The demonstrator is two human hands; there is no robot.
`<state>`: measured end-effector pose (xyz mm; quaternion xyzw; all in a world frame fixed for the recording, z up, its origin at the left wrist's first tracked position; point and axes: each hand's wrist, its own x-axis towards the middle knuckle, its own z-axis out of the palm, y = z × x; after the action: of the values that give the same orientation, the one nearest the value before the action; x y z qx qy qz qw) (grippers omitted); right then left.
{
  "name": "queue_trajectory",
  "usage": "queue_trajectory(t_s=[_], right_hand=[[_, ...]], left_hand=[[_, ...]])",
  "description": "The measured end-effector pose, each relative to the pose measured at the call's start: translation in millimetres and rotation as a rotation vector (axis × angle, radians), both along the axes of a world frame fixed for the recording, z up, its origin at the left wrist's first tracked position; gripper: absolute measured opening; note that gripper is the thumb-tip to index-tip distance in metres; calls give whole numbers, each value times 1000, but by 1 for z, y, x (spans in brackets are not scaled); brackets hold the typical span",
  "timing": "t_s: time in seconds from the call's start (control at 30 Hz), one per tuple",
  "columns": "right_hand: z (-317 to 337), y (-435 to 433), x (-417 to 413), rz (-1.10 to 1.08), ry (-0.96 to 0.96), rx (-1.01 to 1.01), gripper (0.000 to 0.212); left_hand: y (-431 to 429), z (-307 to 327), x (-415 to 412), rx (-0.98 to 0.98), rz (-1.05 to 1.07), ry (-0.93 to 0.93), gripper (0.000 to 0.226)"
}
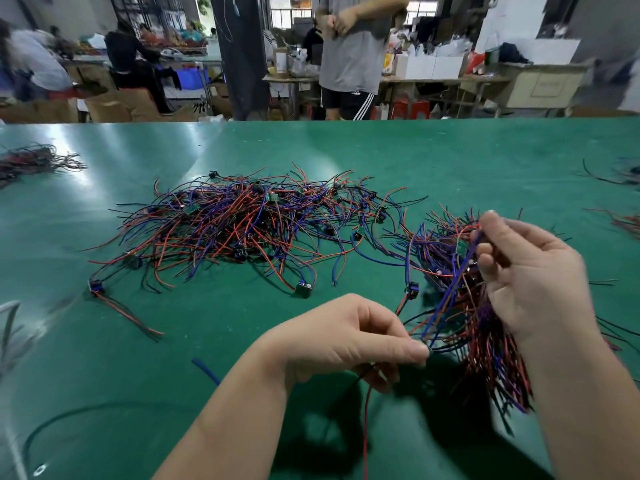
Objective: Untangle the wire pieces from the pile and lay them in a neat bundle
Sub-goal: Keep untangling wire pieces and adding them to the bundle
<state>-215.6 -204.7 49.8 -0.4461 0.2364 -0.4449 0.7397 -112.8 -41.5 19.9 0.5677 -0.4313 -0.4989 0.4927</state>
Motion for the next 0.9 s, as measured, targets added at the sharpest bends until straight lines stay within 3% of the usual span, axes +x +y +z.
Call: queue_trajectory(t_s=[0.1, 0.17, 0.27, 0.33, 0.47, 0.57, 0.7, 0.77, 0.9], right_hand=[[-5, 3, 4, 18, -34, 48, 27], [-6, 2, 4, 87, -57, 48, 24], [-3, -1, 3, 282, 17, -3, 17], [-8, 3, 4, 436, 153, -100, 34], [-19, 21, 11, 582, 297, -314, 38], [-23, 29, 16, 552, 184, -361, 37], [-25, 34, 21, 485, 52, -196, 24], [-24, 33, 22, 480, 11, -81, 11], [-19, 27, 21, 473, -8, 19, 18]], left_hand=[[3, 2, 4, -33, -78, -52, 18], [5, 2, 6, -117, -88, 8, 9], [-3, -2, 9, -333, 128, 347, 33], [-9, -1, 9, -438, 291, 556, 30], [-12, 5, 9, -430, 485, 715, 26], [-13, 7, 5, -428, 602, 695, 34], [-20, -2, -6, -408, 692, 489, 20], [-23, -6, -12, -451, 676, 359, 18], [-23, -8, -13, -561, 552, 195, 24]])
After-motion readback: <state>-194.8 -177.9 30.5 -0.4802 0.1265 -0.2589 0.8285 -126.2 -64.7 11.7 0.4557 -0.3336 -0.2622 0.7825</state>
